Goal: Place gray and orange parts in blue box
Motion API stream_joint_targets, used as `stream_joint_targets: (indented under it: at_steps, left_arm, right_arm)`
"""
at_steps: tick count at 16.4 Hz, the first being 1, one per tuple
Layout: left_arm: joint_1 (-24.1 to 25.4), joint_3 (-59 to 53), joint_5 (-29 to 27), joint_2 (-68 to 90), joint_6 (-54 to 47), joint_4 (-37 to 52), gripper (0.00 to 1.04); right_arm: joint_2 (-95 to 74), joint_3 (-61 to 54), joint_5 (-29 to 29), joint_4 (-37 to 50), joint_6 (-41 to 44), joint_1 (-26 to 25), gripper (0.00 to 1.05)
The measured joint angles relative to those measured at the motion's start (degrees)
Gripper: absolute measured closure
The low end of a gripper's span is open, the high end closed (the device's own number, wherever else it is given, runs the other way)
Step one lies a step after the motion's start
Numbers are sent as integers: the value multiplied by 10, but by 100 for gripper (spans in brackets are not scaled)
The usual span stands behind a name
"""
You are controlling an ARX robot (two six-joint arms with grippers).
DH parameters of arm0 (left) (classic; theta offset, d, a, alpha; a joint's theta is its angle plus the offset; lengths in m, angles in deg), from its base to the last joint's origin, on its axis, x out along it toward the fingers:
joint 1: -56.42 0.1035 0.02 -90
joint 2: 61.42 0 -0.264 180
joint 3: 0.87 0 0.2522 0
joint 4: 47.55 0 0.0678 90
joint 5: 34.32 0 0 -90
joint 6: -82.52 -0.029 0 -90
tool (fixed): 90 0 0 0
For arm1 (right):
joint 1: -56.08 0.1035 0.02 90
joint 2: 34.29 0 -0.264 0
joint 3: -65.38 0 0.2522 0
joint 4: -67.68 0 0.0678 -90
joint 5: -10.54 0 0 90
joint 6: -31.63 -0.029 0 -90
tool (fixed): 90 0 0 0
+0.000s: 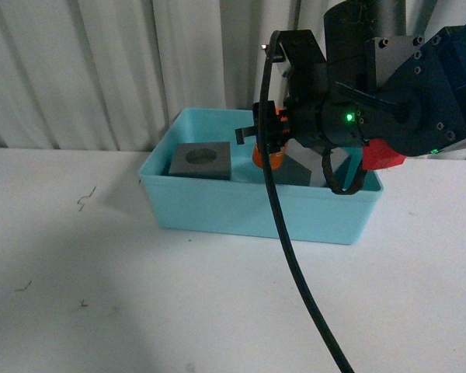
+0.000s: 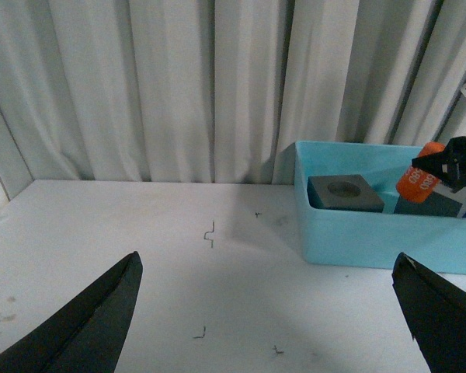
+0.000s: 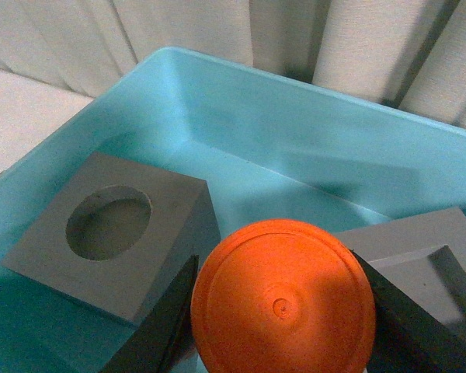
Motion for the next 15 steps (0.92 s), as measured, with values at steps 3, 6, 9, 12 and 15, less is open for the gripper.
stream_joint_targets:
  at_steps: [3,6,9,12,15]
  left_arm:
    - [0,0,0,0,0,0,7]
    - [0,0,0,0,0,0,7]
    - [0,0,0,0,0,0,7]
    - [0,0,0,0,0,0,7]
    - [0,0,0,0,0,0,7]
  right_arm:
    - [-4,6,0,-4,0,1,57]
    - [-10,11,0,-8,0,4,57]
    - [-19,15,-1,-11,0,7,57]
    - [-37,28,-4,-23,0,7,57]
    - [-67,62,-6,-50,-7,18,57]
